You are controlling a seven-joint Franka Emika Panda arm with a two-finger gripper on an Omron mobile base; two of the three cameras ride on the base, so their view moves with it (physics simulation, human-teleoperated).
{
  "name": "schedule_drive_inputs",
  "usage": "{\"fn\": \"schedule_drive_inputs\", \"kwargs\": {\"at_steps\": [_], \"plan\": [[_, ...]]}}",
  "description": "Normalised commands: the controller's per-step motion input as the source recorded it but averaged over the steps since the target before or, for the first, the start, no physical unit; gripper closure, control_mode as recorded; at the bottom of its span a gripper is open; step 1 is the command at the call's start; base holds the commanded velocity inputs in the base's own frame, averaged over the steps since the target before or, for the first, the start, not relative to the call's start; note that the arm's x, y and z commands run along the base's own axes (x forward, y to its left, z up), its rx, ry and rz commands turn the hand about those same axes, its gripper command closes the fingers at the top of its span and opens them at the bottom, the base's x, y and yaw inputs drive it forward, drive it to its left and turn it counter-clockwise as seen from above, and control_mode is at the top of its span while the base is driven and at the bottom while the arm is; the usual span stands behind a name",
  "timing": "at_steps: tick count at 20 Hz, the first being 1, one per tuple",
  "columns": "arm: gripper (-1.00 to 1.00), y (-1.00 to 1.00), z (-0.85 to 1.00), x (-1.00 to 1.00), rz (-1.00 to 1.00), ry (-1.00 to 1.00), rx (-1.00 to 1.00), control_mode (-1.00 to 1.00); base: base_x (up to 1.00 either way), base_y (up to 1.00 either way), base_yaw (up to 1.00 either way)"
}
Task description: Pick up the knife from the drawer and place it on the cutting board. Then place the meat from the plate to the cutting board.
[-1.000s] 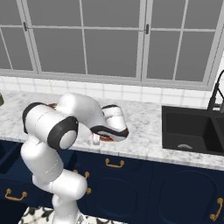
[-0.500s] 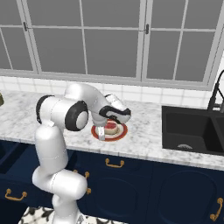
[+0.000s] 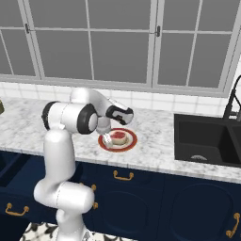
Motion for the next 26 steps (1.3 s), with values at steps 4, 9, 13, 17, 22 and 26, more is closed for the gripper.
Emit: {"fn": "schedule_drive_inputs", "kwargs": {"at_steps": [4,9,13,17,22,26], "plan": [[-1.00,-0.82,0.00,0.23,0.35,0.27,0.18,-1.00,0.00,0.00,0.00],[-1.00,-0.91,0.01,0.52,0.27,0.26,0.24,-1.00,0.00,0.00,0.00],[-1.00,-0.76,0.02,0.72,0.25,0.31,0.21,-1.00,0.00,0.00,0.00],[-1.00,-0.79,0.00,0.75,0.25,0.34,0.19,-1.00,0.00,0.00,0.00],[1.00,-0.92,0.00,0.94,0.22,0.41,0.14,-1.00,0.00,0.00,0.00],[1.00,-1.00,-0.06,0.69,0.22,0.42,0.17,-1.00,0.00,0.00,0.00]]}}
